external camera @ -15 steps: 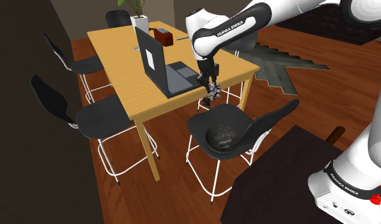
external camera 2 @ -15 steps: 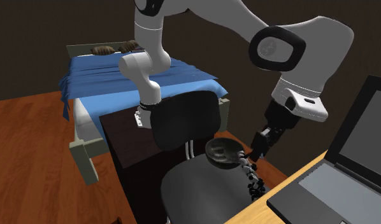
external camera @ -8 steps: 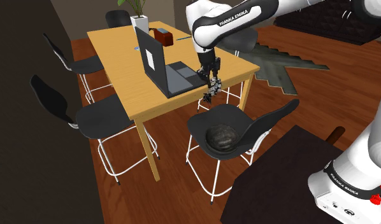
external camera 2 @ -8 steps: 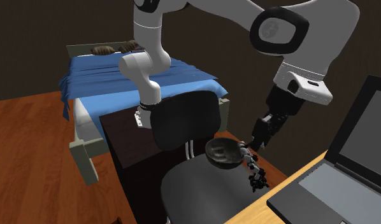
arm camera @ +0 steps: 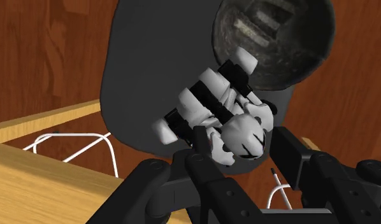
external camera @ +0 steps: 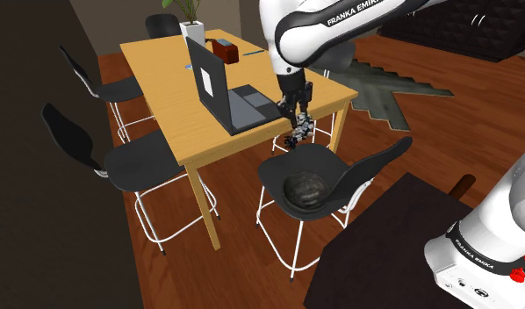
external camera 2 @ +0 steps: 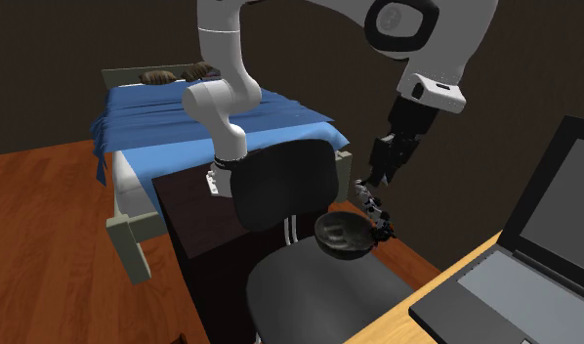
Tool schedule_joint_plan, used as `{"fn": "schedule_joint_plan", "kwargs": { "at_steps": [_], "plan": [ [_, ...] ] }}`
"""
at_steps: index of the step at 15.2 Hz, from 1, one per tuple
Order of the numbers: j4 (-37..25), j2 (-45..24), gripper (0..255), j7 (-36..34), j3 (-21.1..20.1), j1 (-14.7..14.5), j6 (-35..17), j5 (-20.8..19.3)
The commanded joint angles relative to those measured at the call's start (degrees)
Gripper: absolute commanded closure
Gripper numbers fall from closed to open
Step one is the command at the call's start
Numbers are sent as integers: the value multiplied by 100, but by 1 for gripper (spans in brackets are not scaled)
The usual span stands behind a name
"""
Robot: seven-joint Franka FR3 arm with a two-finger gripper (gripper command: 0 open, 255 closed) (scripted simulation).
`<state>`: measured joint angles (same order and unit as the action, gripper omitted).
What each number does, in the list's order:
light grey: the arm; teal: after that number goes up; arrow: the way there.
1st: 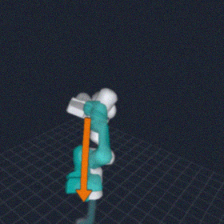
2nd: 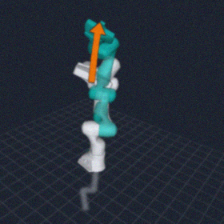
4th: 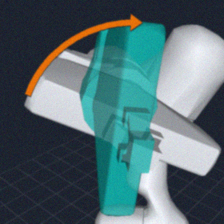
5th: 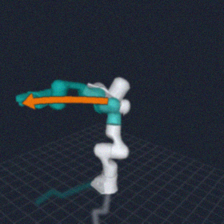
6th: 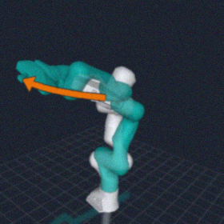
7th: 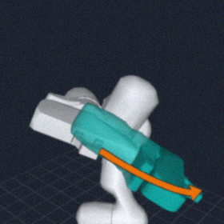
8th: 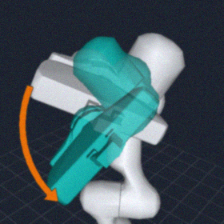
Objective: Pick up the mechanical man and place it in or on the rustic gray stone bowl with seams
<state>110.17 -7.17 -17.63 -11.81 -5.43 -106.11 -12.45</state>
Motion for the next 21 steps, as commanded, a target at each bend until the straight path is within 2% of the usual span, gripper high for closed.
{"fn": "schedule_joint_plan", "kwargs": {
  "at_steps": [1,6,21],
  "plan": [
    [270,282,255,-139,-87,-85,36,87],
    [894,1068,255,-487,-340,-333,237,390],
    [1553,589,255,-756,-345,-331,-857,196]
  ]
}}
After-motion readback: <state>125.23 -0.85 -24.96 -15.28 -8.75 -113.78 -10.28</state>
